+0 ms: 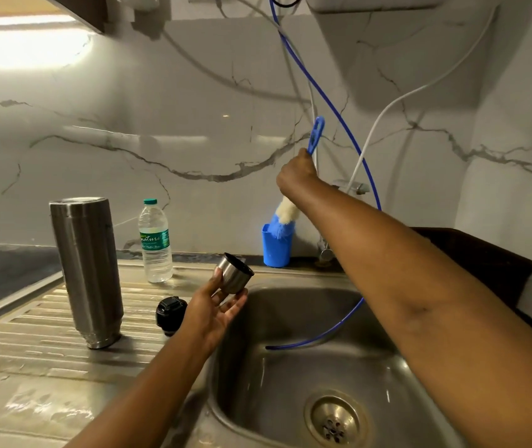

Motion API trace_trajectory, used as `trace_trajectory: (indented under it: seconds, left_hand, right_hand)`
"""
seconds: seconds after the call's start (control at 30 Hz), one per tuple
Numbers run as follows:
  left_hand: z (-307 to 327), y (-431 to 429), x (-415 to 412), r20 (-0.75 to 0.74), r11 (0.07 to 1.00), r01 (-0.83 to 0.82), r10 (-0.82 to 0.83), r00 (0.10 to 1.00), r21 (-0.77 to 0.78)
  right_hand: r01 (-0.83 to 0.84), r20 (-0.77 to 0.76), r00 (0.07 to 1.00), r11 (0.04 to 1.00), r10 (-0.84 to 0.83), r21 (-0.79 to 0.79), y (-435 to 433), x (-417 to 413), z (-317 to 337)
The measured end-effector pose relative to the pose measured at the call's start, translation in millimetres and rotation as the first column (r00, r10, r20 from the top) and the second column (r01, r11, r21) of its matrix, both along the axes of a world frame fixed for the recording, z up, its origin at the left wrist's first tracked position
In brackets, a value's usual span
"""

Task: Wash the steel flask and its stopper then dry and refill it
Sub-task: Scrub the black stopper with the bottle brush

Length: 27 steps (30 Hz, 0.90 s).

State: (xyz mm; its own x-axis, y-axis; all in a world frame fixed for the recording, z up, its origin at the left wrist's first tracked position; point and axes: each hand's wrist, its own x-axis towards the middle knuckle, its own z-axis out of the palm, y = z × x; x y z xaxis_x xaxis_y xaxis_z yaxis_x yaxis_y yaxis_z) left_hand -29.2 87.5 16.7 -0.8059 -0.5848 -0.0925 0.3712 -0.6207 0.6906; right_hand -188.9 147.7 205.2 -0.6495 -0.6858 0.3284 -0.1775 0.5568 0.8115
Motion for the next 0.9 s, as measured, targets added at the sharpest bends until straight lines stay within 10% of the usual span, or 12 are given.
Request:
trace_trajectory:
  seconds: [0.27,0.77,0.9]
  left_hand:
    - [-1,2,-2,0.02,1.0,0.014,-0.013,1.0,-0.022]
    - [1,3,4,-0.001,0.999,0.038,-0.038,0.999,-0.011]
    - [3,4,5,0.0,0.999,0.052,-0.052,0.999,0.0]
  right_hand:
    - [-0.093,-0.193,0.974,0.984,0.122,0.149,7,-3,-9]
    - [-0.096,0.011,0.995,0.979,0.1,-0.181,70,51,-17]
    - [-0.094,0.17,0.961,0.833,0.22,-0.546,101,54,-38]
